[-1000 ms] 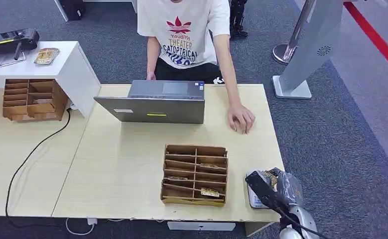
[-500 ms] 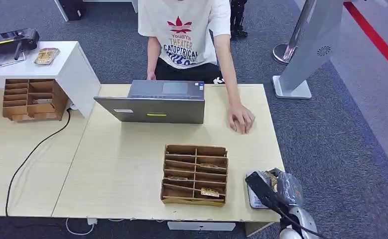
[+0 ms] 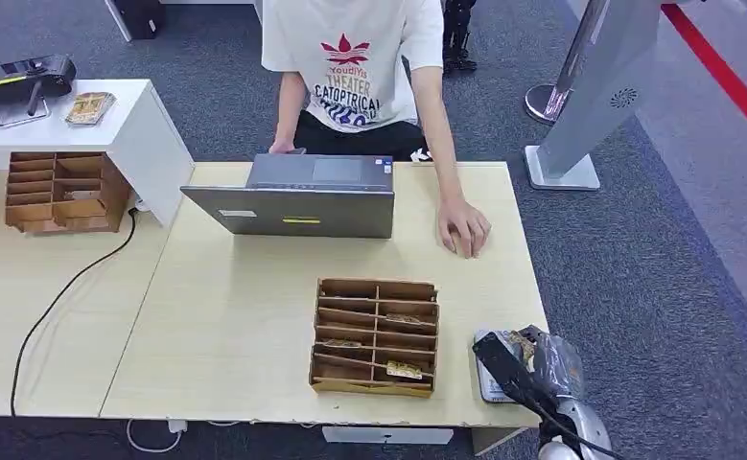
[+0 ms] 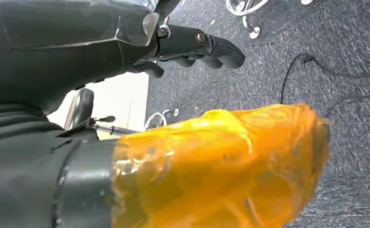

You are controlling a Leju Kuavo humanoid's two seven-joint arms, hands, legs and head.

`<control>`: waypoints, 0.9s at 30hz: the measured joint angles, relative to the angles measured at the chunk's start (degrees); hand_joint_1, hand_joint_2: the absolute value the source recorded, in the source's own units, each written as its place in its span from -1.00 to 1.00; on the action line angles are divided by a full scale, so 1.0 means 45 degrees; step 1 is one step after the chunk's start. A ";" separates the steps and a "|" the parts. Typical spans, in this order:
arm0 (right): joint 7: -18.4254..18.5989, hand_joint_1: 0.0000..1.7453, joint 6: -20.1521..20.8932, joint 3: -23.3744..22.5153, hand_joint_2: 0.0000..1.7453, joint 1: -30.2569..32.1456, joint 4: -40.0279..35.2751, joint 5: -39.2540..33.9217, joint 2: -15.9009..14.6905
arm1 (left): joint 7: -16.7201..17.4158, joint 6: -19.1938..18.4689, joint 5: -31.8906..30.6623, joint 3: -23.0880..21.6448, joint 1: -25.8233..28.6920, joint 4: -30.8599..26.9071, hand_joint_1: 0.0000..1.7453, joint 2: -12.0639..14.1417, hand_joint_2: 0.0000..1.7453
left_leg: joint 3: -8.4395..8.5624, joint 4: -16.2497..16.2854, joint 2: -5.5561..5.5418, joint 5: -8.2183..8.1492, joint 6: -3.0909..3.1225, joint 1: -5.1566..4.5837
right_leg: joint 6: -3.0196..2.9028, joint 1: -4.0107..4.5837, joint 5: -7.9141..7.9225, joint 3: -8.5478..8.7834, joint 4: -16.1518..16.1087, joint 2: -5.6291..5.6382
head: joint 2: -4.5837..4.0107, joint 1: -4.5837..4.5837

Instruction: Pass the card to the sensor for recognition and then transmit it.

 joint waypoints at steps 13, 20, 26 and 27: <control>0.0000 1.00 -0.0019 0.0000 1.00 -0.0003 -0.0005 0.0112 0.0000 | 0.0000 -0.0029 -0.0073 0.0000 0.0000 0.0000 -1.00 0.0005 -1.00 | 0.0000 0.0000 0.0000 0.0000 0.0000 0.0000 | 0.0000 0.0000 0.0000 0.0001 0.0000 0.0000 | 0.0000 0.0000; 0.0000 1.00 -0.0019 0.0000 1.00 -0.0004 -0.0005 0.0121 0.0000 | 0.0000 -0.0039 -0.0087 0.0000 0.0000 0.0000 -1.00 0.0005 -1.00 | 0.0000 0.0000 0.0000 0.0000 0.0000 0.0000 | 0.0000 0.0000 0.0000 0.0001 0.0000 0.0000 | 0.0000 0.0000; 0.0000 1.00 -0.0019 0.0000 1.00 -0.0008 -0.0005 0.0189 0.0000 | 0.0000 -0.0058 -0.0097 0.0000 0.0000 0.0000 -1.00 0.0005 -1.00 | 0.0000 0.0000 0.0000 0.0000 0.0000 0.0000 | 0.0000 0.0000 0.0000 0.0002 0.0000 0.0000 | 0.0000 0.0000; 0.0000 1.00 -0.0019 0.0000 1.00 -0.0008 -0.0005 0.0189 0.0000 | 0.0000 -0.0068 -0.0097 0.0000 0.0000 0.0000 -1.00 0.0000 -1.00 | 0.0000 0.0000 0.0000 0.0000 0.0000 0.0000 | 0.0000 0.0000 0.0000 0.0002 0.0000 0.0000 | 0.0000 0.0000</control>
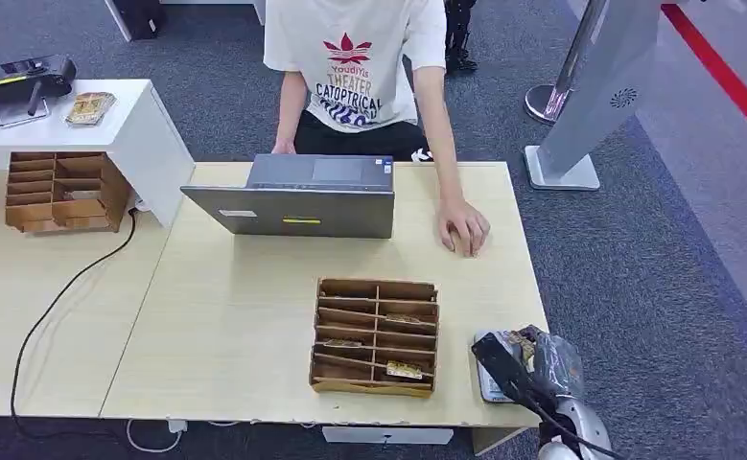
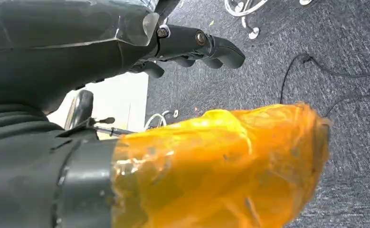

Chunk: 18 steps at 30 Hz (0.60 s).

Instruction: Pass the card to the sensor for recognition and then transmit it.

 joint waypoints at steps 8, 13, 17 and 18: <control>0.0000 1.00 0.0019 0.0000 1.00 -0.0012 0.0005 0.0053 0.0000 | -0.0010 -0.0010 -0.0015 0.0000 0.0000 0.0000 -1.00 0.0000 -1.00 | 0.0000 0.0000 0.0000 0.0000 0.0000 0.0000 | 0.0000 0.0000 0.0000 0.0001 0.0000 0.0000 | 0.0000 0.0000; 0.0005 1.00 0.0024 0.0000 1.00 -0.0016 0.0005 0.0155 0.0000 | -0.0024 -0.0010 -0.0015 0.0000 0.0000 0.0000 -1.00 0.0000 -1.00 | 0.0000 0.0000 0.0000 0.0000 0.0000 0.0000 | 0.0000 0.0000 0.0000 0.0001 0.0000 0.0000 | 0.0000 0.0000; 0.0039 1.00 0.0039 0.0000 1.00 -0.0019 0.0010 0.0185 0.0000 | -0.0019 -0.0010 -0.0019 0.0000 0.0000 0.0000 -1.00 0.0000 -1.00 | 0.0000 0.0000 0.0000 0.0000 0.0000 0.0000 | 0.0000 0.0000 0.0000 0.0001 0.0000 0.0000 | 0.0000 0.0000; 0.0039 1.00 0.0039 0.0000 1.00 -0.0019 0.0010 0.0189 0.0000 | -0.0019 -0.0010 -0.0019 0.0000 0.0000 0.0000 -1.00 0.0000 -1.00 | 0.0000 0.0000 0.0000 0.0000 0.0000 0.0000 | 0.0000 0.0000 0.0000 0.0001 0.0000 0.0000 | 0.0000 0.0000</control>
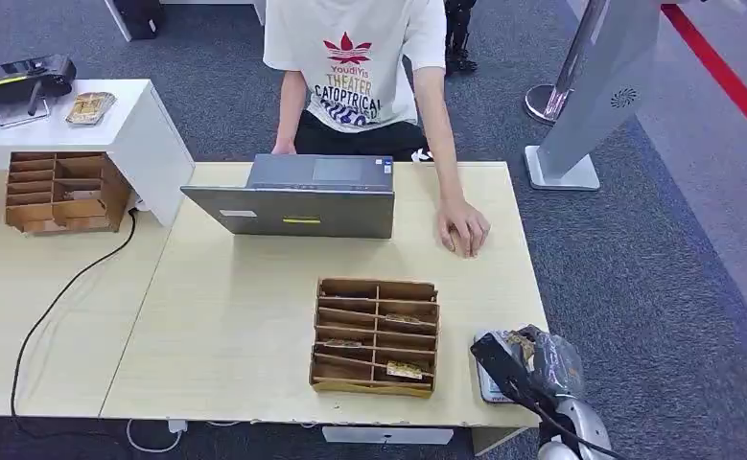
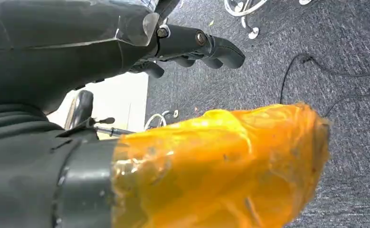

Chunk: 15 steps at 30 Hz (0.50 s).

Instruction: Pass the card to the sensor for recognition and then transmit it.

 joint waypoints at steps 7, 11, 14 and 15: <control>0.0005 1.00 0.0000 0.0000 1.00 -0.0001 0.0000 0.0000 0.0000 | 0.0000 0.0000 0.0000 0.0000 0.0000 0.0000 -1.00 0.0000 -1.00 | 0.0000 0.0000 0.0000 0.0000 0.0000 0.0000 | 0.0000 0.0000 0.0000 0.0000 0.0000 0.0000 | 0.0000 0.0000; 0.0005 1.00 0.0000 0.0000 1.00 -0.0001 0.0000 0.0005 0.0000 | 0.0000 0.0000 0.0000 0.0000 0.0000 0.0000 -1.00 0.0000 -1.00 | 0.0000 0.0000 0.0000 0.0000 0.0000 0.0000 | 0.0000 0.0000 0.0000 0.0000 0.0000 0.0000 | 0.0000 0.0000; 0.0019 1.00 0.0000 0.0000 1.00 -0.0001 0.0000 0.0034 0.0000 | 0.0000 -0.0010 0.0000 0.0000 0.0000 0.0000 -1.00 0.0000 -1.00 | 0.0000 0.0000 0.0000 0.0000 0.0000 0.0000 | 0.0000 0.0000 0.0000 0.0000 0.0000 0.0000 | 0.0000 0.0000; 0.0044 1.00 0.0000 0.0000 1.00 -0.0001 0.0000 0.0039 0.0000 | 0.0000 -0.0020 0.0000 0.0000 0.0000 0.0000 -1.00 0.0000 -1.00 | 0.0000 0.0000 0.0000 0.0000 0.0000 0.0000 | 0.0000 0.0000 0.0000 0.0000 0.0000 0.0000 | 0.0000 0.0000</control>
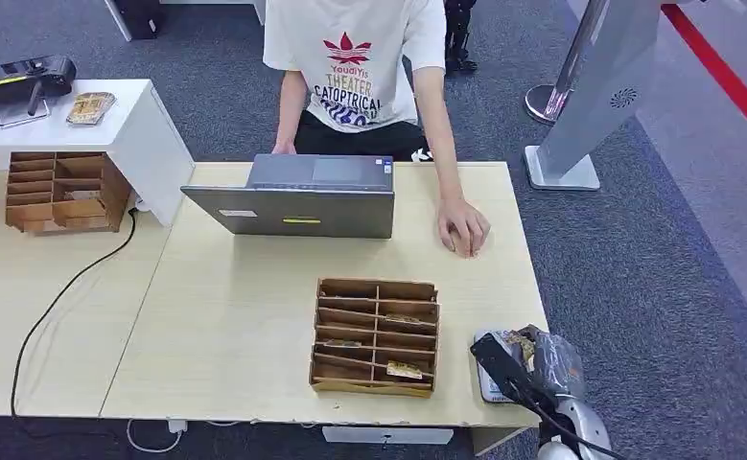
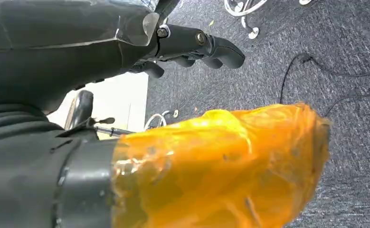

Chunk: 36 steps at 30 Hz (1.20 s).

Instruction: Pass the card to the sensor for recognition and then transmit it.

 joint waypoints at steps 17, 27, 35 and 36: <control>0.0005 1.00 0.0000 0.0000 1.00 0.0011 0.0005 0.0005 0.0000 | 0.0000 -0.0034 0.0005 0.0000 0.0000 0.0000 -1.00 0.0000 -1.00 | 0.0002 0.0000 0.0000 0.0000 0.0000 0.0000 | 0.0000 0.0000 0.0000 0.0000 0.0000 0.0000 | 0.0000 0.0000; 0.0005 1.00 0.0000 0.0000 1.00 0.0037 0.0005 0.0005 0.0000 | 0.0029 -0.0034 0.0005 0.0000 0.0001 0.0000 -1.00 0.0000 -1.00 | 0.0003 0.0000 0.0000 0.0000 0.0000 0.0000 | 0.0000 0.0000 0.0000 0.0000 0.0000 0.0000 | 0.0000 0.0000; 0.0005 1.00 -0.0010 0.0000 1.00 0.0048 0.0005 0.0005 0.0000 | 0.0034 -0.0034 0.0005 0.0000 0.0001 0.0000 -1.00 0.0000 -1.00 | 0.0003 0.0000 0.0000 0.0000 0.0000 0.0000 | 0.0000 0.0000 0.0000 0.0000 0.0000 0.0001 | 0.0000 0.0000; 0.0005 1.00 -0.0015 0.0000 1.00 0.0054 0.0005 0.0005 0.0000 | 0.0034 -0.0034 0.0005 0.0000 0.0000 0.0000 -1.00 0.0000 -1.00 | 0.0004 0.0000 0.0000 0.0000 0.0000 0.0000 | 0.0000 0.0000 0.0000 0.0000 0.0000 0.0001 | 0.0000 0.0000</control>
